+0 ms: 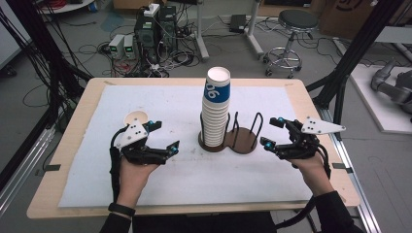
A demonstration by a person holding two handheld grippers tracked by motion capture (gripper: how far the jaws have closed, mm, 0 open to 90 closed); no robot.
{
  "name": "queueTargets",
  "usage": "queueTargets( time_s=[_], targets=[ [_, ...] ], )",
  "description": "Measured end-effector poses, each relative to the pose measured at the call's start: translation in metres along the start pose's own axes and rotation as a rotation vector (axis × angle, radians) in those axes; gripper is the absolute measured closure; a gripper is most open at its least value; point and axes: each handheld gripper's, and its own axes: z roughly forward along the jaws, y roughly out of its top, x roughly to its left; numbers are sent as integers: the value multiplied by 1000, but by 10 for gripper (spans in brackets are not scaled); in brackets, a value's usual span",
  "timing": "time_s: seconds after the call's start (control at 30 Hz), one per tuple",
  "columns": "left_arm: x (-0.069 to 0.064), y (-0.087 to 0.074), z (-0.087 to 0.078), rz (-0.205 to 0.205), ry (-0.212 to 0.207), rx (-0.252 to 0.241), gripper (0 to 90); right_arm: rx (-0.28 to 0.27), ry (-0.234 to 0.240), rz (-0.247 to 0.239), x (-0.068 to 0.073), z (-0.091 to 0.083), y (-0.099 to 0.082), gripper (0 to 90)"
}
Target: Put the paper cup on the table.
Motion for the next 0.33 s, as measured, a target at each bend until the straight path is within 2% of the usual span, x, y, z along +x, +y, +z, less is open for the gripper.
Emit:
queueTargets(
  time_s=[0.33],
  targets=[
    [1,-3,2,-6,-1,12,99,-1,3,1,-1,1,0,183]
  ],
)
